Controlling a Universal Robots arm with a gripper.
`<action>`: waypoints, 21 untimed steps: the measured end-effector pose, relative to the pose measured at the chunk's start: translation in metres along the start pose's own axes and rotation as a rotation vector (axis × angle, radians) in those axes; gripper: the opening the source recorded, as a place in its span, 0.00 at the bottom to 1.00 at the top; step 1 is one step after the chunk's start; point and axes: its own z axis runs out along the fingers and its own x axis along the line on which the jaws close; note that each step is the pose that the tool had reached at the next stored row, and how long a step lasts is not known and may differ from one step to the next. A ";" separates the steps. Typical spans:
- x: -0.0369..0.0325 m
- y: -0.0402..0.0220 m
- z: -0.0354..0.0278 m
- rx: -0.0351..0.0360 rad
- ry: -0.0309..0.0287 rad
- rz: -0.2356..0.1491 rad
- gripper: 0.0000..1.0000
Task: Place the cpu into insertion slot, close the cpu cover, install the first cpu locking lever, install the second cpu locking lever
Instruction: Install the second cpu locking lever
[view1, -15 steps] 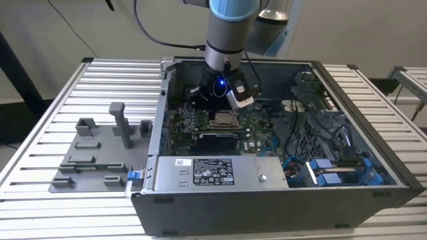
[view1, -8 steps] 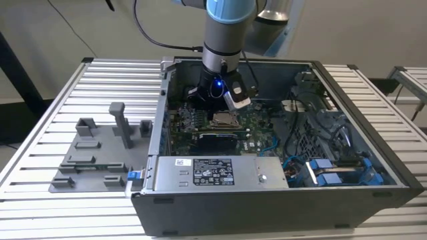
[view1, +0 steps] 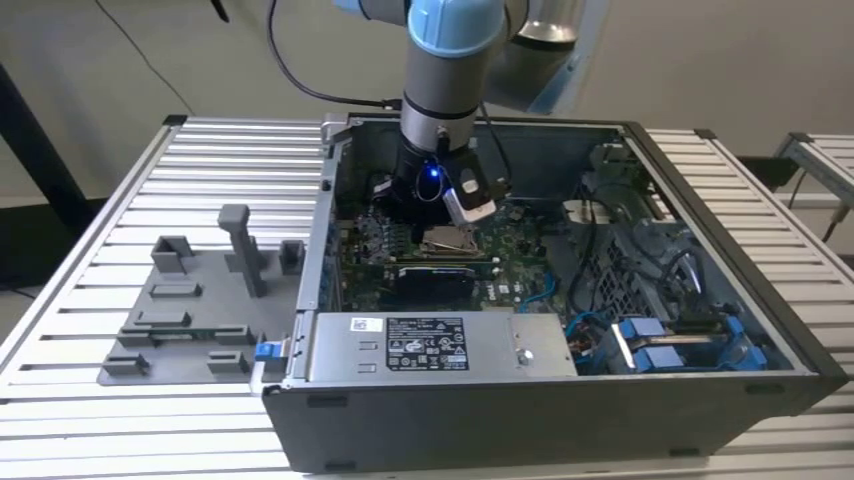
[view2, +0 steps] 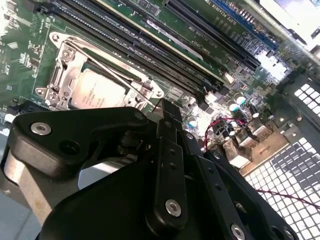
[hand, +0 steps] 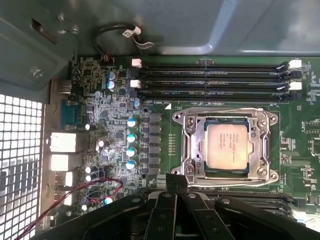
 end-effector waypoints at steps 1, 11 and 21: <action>0.0005 -0.0001 0.0012 0.0000 0.0000 0.000 0.11; 0.0021 -0.0007 0.0111 0.0036 0.0001 0.000 0.11; 0.0018 -0.0008 0.0170 0.0167 0.0001 0.001 0.11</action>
